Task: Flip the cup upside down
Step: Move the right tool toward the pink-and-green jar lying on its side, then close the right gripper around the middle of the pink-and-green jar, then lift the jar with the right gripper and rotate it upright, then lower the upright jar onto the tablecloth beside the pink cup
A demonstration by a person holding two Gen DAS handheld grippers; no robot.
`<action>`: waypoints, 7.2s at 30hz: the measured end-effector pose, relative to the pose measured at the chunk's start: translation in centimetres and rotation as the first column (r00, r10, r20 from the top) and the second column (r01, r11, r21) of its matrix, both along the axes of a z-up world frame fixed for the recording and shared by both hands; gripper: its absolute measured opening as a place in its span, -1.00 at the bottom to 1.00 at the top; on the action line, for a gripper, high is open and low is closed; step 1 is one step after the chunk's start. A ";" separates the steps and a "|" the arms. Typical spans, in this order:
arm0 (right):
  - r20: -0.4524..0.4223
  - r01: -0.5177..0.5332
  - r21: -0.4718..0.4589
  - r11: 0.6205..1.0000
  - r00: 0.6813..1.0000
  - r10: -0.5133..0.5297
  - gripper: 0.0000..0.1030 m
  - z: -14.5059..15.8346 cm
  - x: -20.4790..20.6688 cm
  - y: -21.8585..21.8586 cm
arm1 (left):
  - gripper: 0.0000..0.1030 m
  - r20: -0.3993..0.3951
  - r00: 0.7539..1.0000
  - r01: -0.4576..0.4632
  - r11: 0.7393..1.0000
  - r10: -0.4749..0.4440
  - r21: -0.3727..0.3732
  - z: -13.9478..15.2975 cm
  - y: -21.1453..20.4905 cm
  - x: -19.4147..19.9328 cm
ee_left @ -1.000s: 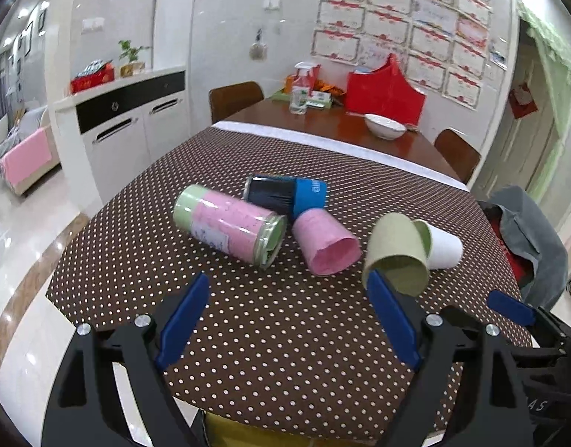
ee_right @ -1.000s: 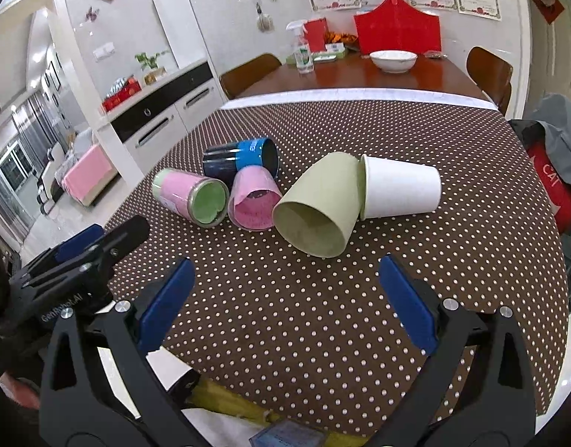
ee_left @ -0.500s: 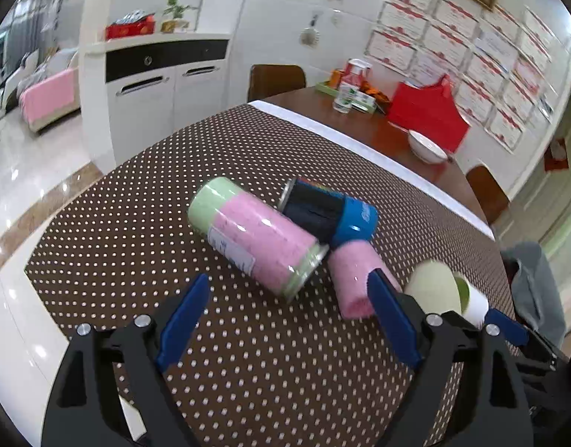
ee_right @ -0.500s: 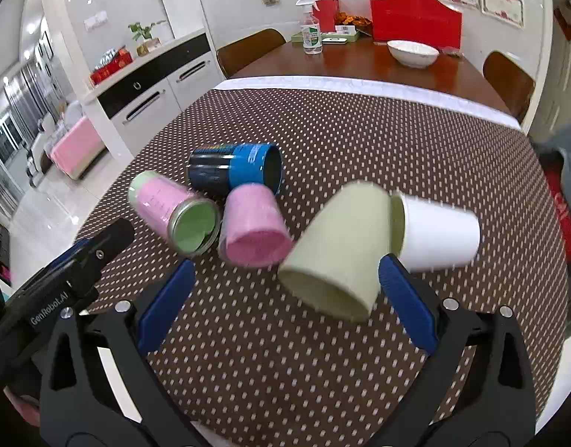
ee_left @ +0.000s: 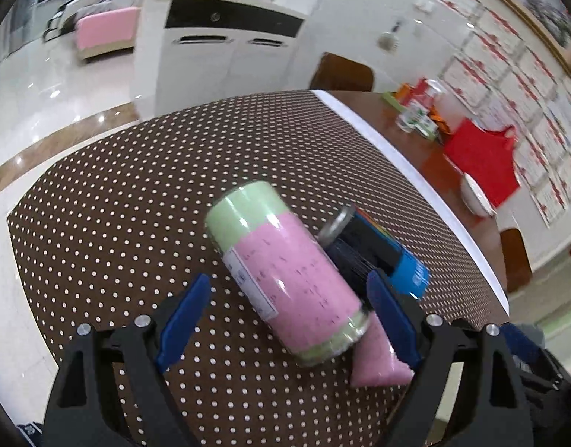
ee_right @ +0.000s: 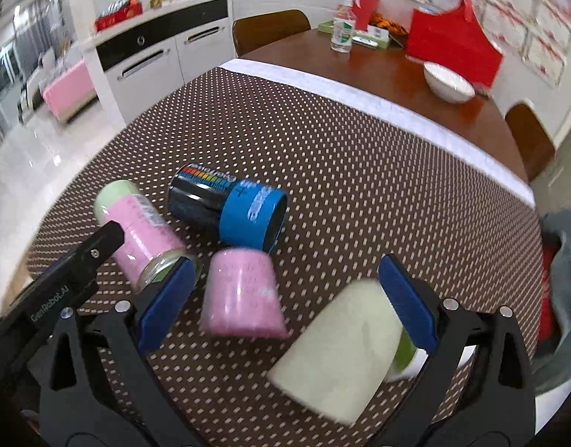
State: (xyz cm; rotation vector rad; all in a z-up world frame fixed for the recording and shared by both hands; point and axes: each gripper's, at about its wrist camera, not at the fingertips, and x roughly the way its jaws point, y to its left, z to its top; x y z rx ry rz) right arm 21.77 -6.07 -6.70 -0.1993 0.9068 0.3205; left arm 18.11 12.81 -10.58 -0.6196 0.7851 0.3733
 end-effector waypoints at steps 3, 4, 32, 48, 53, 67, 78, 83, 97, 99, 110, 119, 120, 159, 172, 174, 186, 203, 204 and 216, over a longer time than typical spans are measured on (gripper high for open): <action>0.014 -0.052 -0.068 0.996 0.999 0.053 0.88 0.1 1.2 1.5 | 0.65 -0.025 0.999 -0.046 0.998 0.045 -0.039 -0.8 0.8 0.7; 0.015 -0.063 -0.082 0.995 0.998 0.064 0.88 0.1 1.5 1.9 | 0.65 -0.028 0.998 -0.056 0.997 0.055 -0.044 -0.9 1.0 0.8; -0.021 -0.176 -0.214 0.961 0.984 0.175 0.88 -1.5 9.8 8.1 | 0.65 -0.076 0.950 -0.312 0.896 0.304 -0.315 -5.1 3.0 2.9; -0.036 -0.125 -0.193 0.973 0.992 0.121 0.88 -1.9 10.4 5.9 | 0.38 -0.087 0.984 -0.174 0.934 0.154 -0.311 -6.3 1.8 5.2; -0.029 -0.125 -0.185 0.975 0.992 0.121 0.88 -1.4 9.8 5.7 | 0.37 -0.100 0.992 -0.103 0.960 0.079 -0.262 -5.8 1.4 5.7; -0.006 -0.072 -0.126 0.990 0.997 0.071 0.88 -0.1 7.2 2.8 | 0.36 -0.105 0.992 0.057 0.996 -0.063 -0.064 -2.5 1.2 3.5; 0.040 0.028 -0.046 0.999 0.999 -0.026 0.88 2.4 2.8 -1.7 | 0.36 -0.070 0.971 0.229 0.973 -0.227 0.019 1.4 -1.3 -0.3; 0.057 0.069 0.000 0.998 0.996 -0.069 0.88 2.8 0.0 -3.5 | 0.36 -0.075 0.941 0.332 0.942 -0.329 0.041 2.6 -3.7 -2.6; 0.038 0.196 0.101 0.975 0.979 -0.200 0.88 1.0 -8.1 -9.2 | 0.36 -0.128 0.838 0.542 0.837 -0.531 0.072 1.9 -10.4 -7.5; 0.031 0.215 0.113 0.970 0.975 -0.220 0.88 0.5 -9.1 -10.0 | 0.36 -0.148 0.819 0.567 0.821 -0.554 0.067 1.3 -11.2 -7.5; -0.095 0.326 0.187 0.927 0.945 -0.313 0.88 -4.3 -13.0 -13.0 | 0.36 -0.258 0.732 0.660 0.750 -0.630 0.042 -2.1 -14.4 -6.5; -0.188 0.379 0.214 0.900 0.920 -0.343 0.88 -7.5 -13.1 -14.2 | 0.38 -0.329 0.695 0.687 0.726 -0.639 0.042 -4.3 -16.7 -4.9; -0.193 0.382 0.214 0.899 0.919 -0.345 0.88 -7.6 -13.0 -14.3 | 0.38 -0.345 0.693 0.683 0.730 -0.633 0.033 -4.6 -16.7 -4.7; -0.126 0.288 0.290 0.913 0.957 -0.263 0.88 -2.5 -12.6 -10.5 | 0.38 -0.190 0.760 0.646 0.754 -0.622 0.116 1.9 -11.0 -6.3; -0.221 0.199 0.254 0.947 0.965 -0.143 0.88 -4.4 -10.1 -3.9 | 0.38 -0.207 0.815 0.567 0.818 -0.541 0.095 0.4 -4.5 -7.3; -0.243 0.189 0.243 0.951 0.962 -0.129 0.88 -5.0 -9.6 -2.9 | 0.38 -0.223 0.817 0.560 0.824 -0.531 0.087 -0.3 -3.7 -7.3; -0.336 0.166 0.165 0.972 0.936 -0.103 0.88 -8.0 -7.2 0.8 | 0.38 -0.284 0.825 0.522 0.851 -0.488 0.054 -3.6 -0.8 -7.3; -0.369 0.135 0.164 0.977 0.927 -0.066 0.43 -8.2 -4.8 1.5 | 0.38 -0.275 0.808 0.549 0.836 -0.521 0.030 -3.8 -2.3 -5.2; -0.359 0.136 0.167 0.977 0.931 -0.068 0.43 -7.8 -4.8 1.4 | 0.38 -0.273 0.809 0.550 0.835 -0.521 0.034 -3.6 -2.3 -5.2; -0.192 0.108 0.164 0.980 0.978 -0.076 0.39 -3.7 -5.8 -0.3 | 0.38 -0.209 0.825 0.549 0.833 -0.526 0.071 -0.6 -3.2 -5.0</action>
